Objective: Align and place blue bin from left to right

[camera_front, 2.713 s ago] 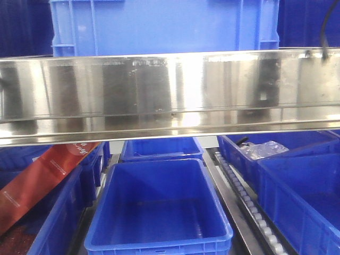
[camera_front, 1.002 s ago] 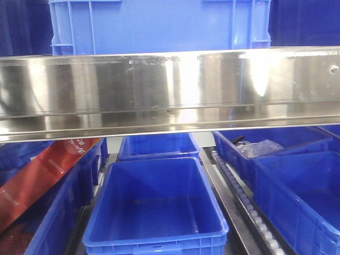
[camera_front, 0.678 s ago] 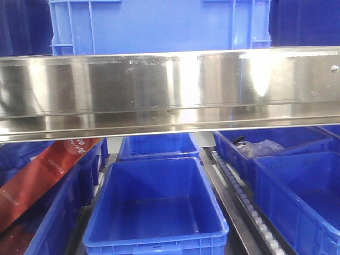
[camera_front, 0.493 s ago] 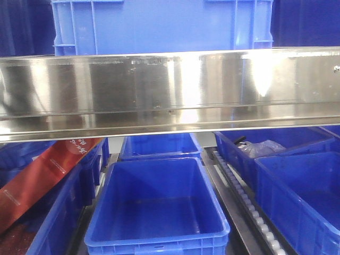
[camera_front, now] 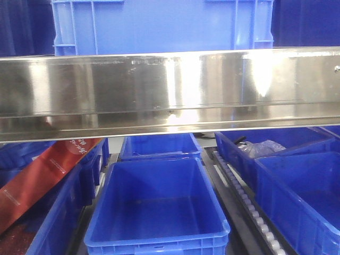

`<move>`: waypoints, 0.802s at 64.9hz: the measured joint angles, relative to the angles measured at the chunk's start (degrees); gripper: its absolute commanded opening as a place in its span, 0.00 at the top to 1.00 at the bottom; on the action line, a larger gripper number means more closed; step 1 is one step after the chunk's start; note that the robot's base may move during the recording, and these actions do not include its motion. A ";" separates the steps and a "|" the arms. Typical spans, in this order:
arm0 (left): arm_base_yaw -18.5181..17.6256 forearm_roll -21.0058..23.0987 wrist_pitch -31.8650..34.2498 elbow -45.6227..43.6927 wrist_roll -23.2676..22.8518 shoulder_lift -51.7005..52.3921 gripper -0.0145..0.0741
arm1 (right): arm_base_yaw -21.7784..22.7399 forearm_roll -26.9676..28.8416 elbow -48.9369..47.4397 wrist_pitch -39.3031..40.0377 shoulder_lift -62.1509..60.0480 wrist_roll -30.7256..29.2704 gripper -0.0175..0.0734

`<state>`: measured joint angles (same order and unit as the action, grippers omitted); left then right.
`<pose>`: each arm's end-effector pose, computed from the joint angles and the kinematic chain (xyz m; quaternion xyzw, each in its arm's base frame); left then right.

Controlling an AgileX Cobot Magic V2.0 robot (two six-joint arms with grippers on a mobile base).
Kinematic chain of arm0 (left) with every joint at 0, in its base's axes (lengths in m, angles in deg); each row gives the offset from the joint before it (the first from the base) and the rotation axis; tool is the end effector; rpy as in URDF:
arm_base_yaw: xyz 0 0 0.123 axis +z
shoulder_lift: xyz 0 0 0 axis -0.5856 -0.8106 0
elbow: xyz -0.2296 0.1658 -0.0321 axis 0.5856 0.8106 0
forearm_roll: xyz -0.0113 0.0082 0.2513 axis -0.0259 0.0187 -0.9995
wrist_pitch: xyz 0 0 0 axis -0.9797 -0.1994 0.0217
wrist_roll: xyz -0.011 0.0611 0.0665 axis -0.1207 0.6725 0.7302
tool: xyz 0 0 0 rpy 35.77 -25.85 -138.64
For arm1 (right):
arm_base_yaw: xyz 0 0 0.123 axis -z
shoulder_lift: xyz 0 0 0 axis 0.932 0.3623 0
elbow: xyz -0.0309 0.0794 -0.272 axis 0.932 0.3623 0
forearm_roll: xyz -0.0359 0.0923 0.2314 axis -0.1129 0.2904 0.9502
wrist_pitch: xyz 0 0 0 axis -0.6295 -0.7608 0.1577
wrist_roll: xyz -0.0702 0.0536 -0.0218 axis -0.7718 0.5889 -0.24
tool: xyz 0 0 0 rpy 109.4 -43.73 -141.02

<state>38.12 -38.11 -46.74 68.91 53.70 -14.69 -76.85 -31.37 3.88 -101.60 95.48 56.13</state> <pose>0.0570 0.0019 0.2092 -0.0308 0.6923 -0.0058 0.7209 0.0718 0.0098 0.2866 -0.0425 0.7333 0.0538 0.6765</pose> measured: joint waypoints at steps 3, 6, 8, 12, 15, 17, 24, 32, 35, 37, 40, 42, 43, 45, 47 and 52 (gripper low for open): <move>0.00 0.26 0.25 0.03 0.00 0.00 0.96 | 0.00 0.00 0.00 0.00 0.00 -0.11 0.88; 0.00 0.28 0.53 0.03 0.00 0.12 0.96 | 0.00 0.00 0.00 0.00 0.00 -0.11 0.88; 0.00 0.38 0.61 0.03 0.00 0.12 0.96 | 0.00 0.00 0.00 0.00 0.00 -0.11 0.88; 0.00 0.38 0.66 0.12 0.00 0.12 0.96 | 0.00 0.00 0.00 0.00 0.00 -0.11 0.88; 0.00 0.38 0.80 0.12 0.00 0.12 0.96 | 0.00 0.00 0.00 0.00 0.00 -0.11 0.88; 0.00 0.38 0.89 0.12 0.00 0.12 0.96 | 0.00 0.00 0.00 0.00 0.00 -0.11 0.88; 0.00 0.51 0.89 0.12 0.00 0.12 0.96 | 0.00 0.00 0.00 0.00 0.00 -0.11 0.88; 0.00 0.51 0.89 0.12 0.00 0.12 0.96 | 0.00 0.00 0.00 0.00 0.00 -0.11 0.88; 0.00 0.51 0.89 0.12 0.00 0.12 0.96 | 0.00 0.00 0.00 0.00 0.00 -0.11 0.88; 0.00 0.51 0.89 0.12 0.00 0.12 0.96 | 0.00 0.00 0.00 0.00 0.00 -0.11 0.88; 0.00 0.51 0.89 0.12 0.00 0.12 0.96 | 0.00 0.00 0.00 0.00 0.00 -0.11 0.88; 0.00 0.51 0.89 0.12 0.00 0.12 0.96 | 0.00 0.00 0.00 0.00 0.00 -0.11 0.88; 0.00 0.51 0.89 0.12 0.00 0.12 0.96 | 0.00 0.00 0.00 0.00 0.00 -0.11 0.88; 0.00 0.51 0.89 0.12 0.00 0.12 0.96 | 0.00 0.00 0.00 0.00 0.00 -0.11 0.88; 0.00 0.51 0.89 0.12 0.00 0.12 0.96 | 0.00 0.00 0.00 0.00 0.00 -0.11 0.88; 0.00 0.51 0.89 0.12 0.00 0.12 0.96 | 0.00 0.00 0.00 0.00 0.00 -0.11 0.88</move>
<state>38.12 -37.60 -45.85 69.03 53.70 -14.57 -76.85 -31.37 3.88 -101.60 95.48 56.02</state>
